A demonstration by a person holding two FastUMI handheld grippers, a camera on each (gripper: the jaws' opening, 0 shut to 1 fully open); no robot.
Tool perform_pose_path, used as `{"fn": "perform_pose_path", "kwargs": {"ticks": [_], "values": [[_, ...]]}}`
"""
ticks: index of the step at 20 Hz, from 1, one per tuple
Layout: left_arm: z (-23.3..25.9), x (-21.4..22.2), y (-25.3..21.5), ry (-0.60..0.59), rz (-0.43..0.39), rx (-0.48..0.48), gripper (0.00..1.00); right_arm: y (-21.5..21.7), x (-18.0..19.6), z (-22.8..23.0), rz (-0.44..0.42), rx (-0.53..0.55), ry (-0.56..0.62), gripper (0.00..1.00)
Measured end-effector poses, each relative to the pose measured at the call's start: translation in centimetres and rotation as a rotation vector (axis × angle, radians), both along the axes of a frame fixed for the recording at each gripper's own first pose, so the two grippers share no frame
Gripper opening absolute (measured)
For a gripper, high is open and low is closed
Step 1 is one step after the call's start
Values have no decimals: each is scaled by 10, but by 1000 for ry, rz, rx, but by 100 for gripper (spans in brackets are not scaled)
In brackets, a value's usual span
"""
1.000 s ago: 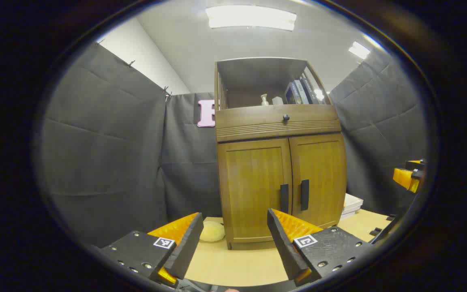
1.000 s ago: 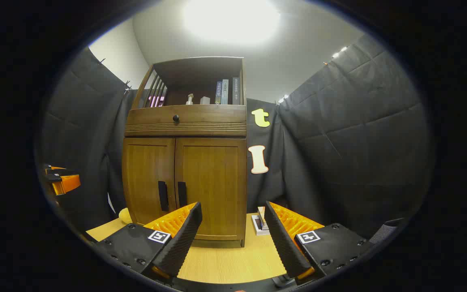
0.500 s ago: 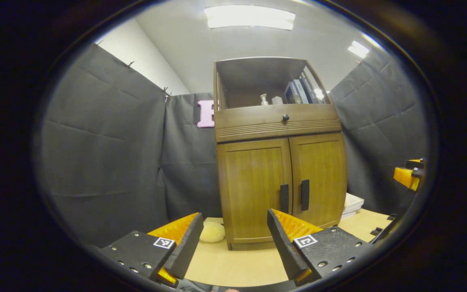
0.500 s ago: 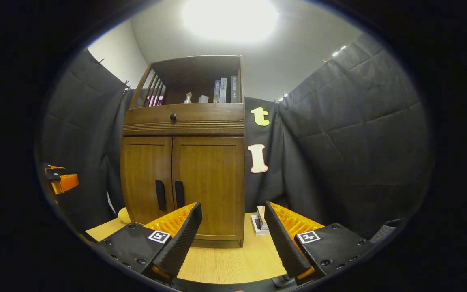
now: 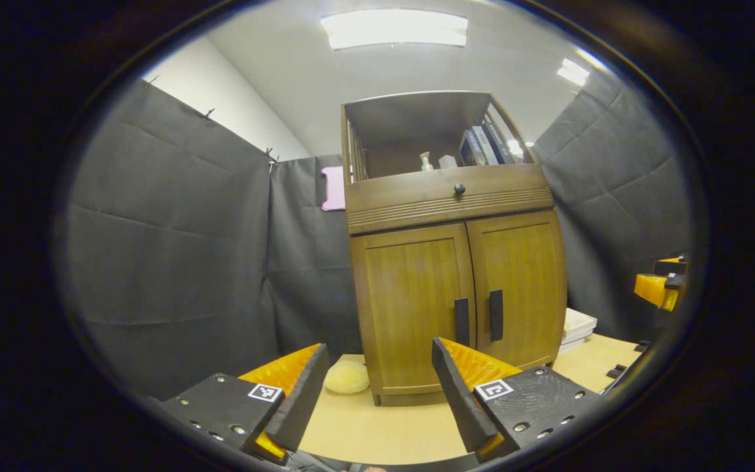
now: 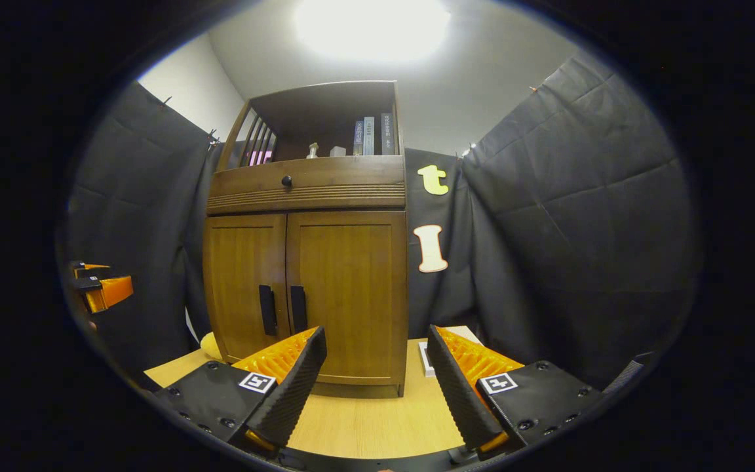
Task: Open the right door of the double-door shoe cabinet with the right hand, and open the left door with the left hand.
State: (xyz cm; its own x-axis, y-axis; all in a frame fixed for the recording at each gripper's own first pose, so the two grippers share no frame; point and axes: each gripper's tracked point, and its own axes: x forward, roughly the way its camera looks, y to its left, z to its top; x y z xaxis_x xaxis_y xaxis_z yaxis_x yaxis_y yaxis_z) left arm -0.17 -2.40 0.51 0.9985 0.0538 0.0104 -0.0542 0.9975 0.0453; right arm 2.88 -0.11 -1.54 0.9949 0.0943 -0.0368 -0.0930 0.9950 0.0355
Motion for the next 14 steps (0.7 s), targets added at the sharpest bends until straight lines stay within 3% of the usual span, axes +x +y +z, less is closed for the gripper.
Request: {"fn": "perform_pose_path", "kwargs": {"ticks": [6, 14], "values": [[0, -8, 9, -3, 40, 3, 89, 31, 34, 5, 84, 18, -6, 96], [-9, 9, 36, 11, 41, -13, 92, 91, 100, 7, 139, 7, -10, 97]]}}
